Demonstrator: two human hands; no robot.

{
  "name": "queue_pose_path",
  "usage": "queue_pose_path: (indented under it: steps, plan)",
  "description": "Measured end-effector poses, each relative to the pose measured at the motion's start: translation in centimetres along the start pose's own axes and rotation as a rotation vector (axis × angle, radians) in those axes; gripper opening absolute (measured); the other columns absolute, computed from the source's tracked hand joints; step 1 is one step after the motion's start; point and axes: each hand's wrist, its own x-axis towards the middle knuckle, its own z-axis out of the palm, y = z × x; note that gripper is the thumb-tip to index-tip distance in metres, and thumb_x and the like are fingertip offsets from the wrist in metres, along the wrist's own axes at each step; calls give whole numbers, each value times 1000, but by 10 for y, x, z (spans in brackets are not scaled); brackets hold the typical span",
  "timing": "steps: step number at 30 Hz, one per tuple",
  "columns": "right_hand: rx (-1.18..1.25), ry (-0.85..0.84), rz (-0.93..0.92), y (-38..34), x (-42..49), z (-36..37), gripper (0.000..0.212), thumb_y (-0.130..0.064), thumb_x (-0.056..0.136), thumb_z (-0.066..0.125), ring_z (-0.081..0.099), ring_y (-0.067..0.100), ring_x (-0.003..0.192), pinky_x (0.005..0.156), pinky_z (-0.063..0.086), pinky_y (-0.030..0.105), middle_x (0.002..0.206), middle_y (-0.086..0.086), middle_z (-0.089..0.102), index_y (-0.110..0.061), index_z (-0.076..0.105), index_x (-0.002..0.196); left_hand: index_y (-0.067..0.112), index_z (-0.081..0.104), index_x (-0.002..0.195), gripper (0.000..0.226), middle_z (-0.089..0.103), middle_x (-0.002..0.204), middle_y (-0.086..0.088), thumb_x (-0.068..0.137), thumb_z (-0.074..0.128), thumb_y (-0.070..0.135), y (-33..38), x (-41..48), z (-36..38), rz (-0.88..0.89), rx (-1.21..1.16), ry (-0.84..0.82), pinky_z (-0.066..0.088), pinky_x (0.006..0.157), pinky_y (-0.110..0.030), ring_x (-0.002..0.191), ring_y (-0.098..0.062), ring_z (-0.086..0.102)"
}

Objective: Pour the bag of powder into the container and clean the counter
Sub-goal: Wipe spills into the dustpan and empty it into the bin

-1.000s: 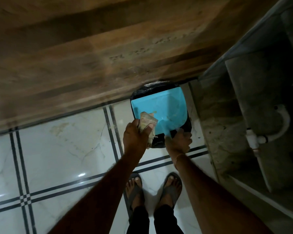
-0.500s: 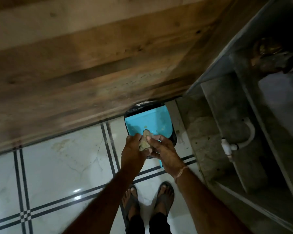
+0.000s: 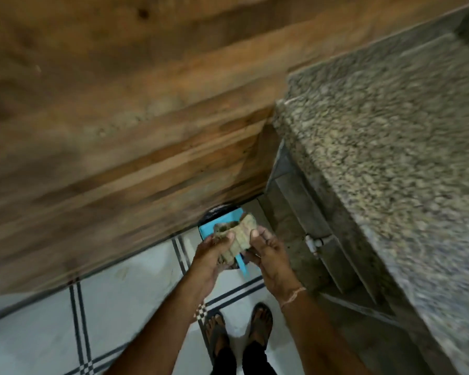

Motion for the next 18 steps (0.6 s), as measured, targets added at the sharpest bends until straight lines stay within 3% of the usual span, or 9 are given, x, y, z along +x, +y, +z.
queue_pose_path:
  steps: [5, 8, 10, 13, 16, 18]
  plan:
    - [-110, 6, -119, -79, -64, -9, 27, -23, 107, 57, 71, 36, 114, 84, 62, 34, 121, 20, 74, -7, 67, 128, 13, 66, 127, 42, 74, 120, -15, 87, 76, 19, 53, -58, 48, 154, 25, 21, 56, 94, -48, 118, -41, 66]
    - [-43, -14, -154, -125, -90, -11, 39, -35, 100, 68, 70, 42, 111, 92, 56, 48, 119, 23, 75, -2, 70, 121, 13, 63, 126, 39, 73, 121, -17, 89, 72, 4, 78, -79, 72, 238, 22, -6, 55, 96, -48, 116, -41, 66]
    - [-24, -104, -170, -155, -107, -13, 43, -39, 96, 73, 69, 40, 115, 101, 55, 52, 122, 24, 74, -4, 72, 121, 14, 64, 125, 38, 74, 121, -15, 90, 69, 0, 92, -94, 93, 294, 37, -121, 56, 94, -45, 112, -35, 69]
    - [-12, -48, -250, -194, -118, -22, 40, -36, 88, 82, 72, 36, 95, 82, 60, 43, 103, 21, 78, -1, 73, 103, 21, 64, 119, 37, 75, 115, -8, 86, 73, 7, 113, -103, 124, 319, -3, -195, 53, 97, -50, 106, -28, 71]
    - [55, -5, -324, -218, -123, -38, 26, -11, 96, 72, 75, 26, 79, 65, 62, 34, 96, 23, 77, 10, 64, 110, 21, 64, 112, 45, 72, 115, -6, 72, 82, 32, 126, -100, 155, 217, 48, -190, 48, 104, -55, 112, -29, 67]
    - [44, 85, -359, -223, -121, -47, 27, -15, 97, 72, 71, 19, 65, 57, 57, 29, 81, 15, 71, 6, 61, 109, 19, 67, 114, 47, 73, 119, -8, 75, 83, 39, 130, -89, 172, 215, 178, -174, 50, 103, -53, 115, -28, 67]
